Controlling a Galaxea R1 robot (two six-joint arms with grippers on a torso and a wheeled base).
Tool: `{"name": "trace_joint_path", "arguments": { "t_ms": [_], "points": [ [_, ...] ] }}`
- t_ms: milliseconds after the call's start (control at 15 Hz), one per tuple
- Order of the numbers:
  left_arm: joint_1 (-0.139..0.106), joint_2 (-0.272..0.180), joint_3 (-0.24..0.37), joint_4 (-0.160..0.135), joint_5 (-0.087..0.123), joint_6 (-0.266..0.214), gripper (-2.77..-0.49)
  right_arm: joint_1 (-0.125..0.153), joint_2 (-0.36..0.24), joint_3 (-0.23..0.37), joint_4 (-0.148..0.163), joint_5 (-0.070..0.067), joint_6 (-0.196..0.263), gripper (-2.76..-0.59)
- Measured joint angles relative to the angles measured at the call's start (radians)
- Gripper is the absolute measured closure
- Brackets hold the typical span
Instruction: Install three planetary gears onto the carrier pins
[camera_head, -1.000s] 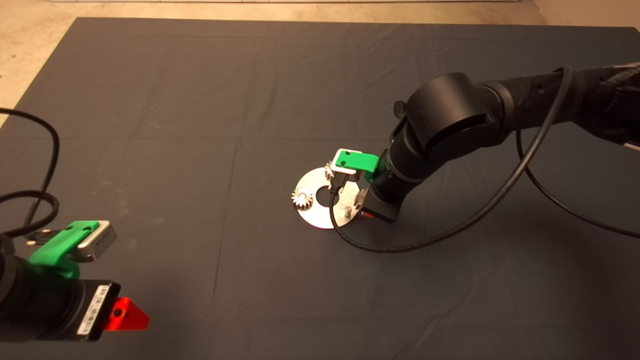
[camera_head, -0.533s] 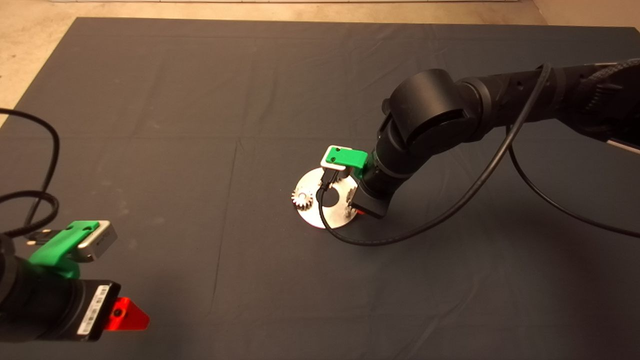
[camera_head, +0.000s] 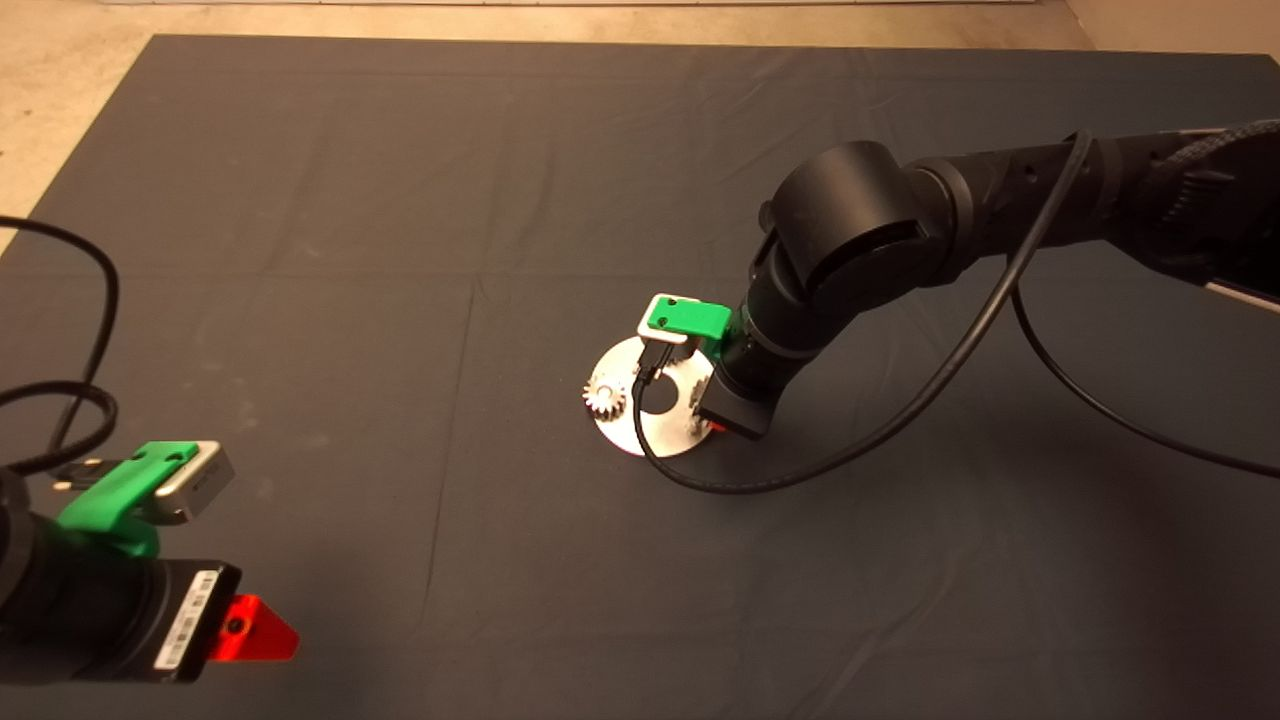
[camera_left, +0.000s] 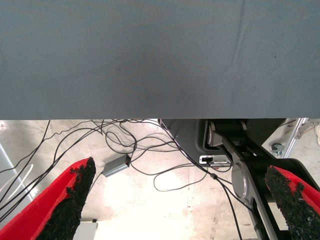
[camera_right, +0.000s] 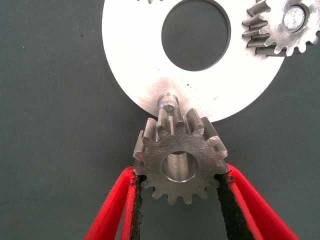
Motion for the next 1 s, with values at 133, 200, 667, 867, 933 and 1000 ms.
{"name": "trace_joint_path", "arguments": {
  "t_ms": [133, 200, 667, 867, 933, 1000],
  "points": [
    [0.0, 0.0, 0.0, 0.0, 0.0, 0.0, -2.46, -0.003, 0.0, 0.0, 0.0, 0.0, 0.0, -0.94],
    [0.0, 0.0, 0.0, 0.0, 0.0, 0.0, -2.46, -0.01, 0.0, -0.001, 0.0, 0.0, -0.001, -0.94],
    [0.0, 0.0, 0.0, 0.0, 0.0, 0.0, -2.46, -0.033, 0.0, -0.003, 0.0, 0.0, -0.001, -0.94],
    [0.0, 0.0, 0.0, 0.0, 0.0, 0.0, -2.46, -0.041, 0.0, -0.003, 0.0, 0.0, -0.001, -0.94],
    [0.0, 0.0, 0.0, 0.0, 0.0, 0.0, -2.46, -0.044, 0.0, -0.003, 0.0, 0.0, -0.001, -0.94],
    [0.0, 0.0, 0.0, 0.0, 0.0, 0.0, -2.46, -0.044, 0.0, -0.003, 0.0, 0.0, -0.001, -0.94]
  ]
}}
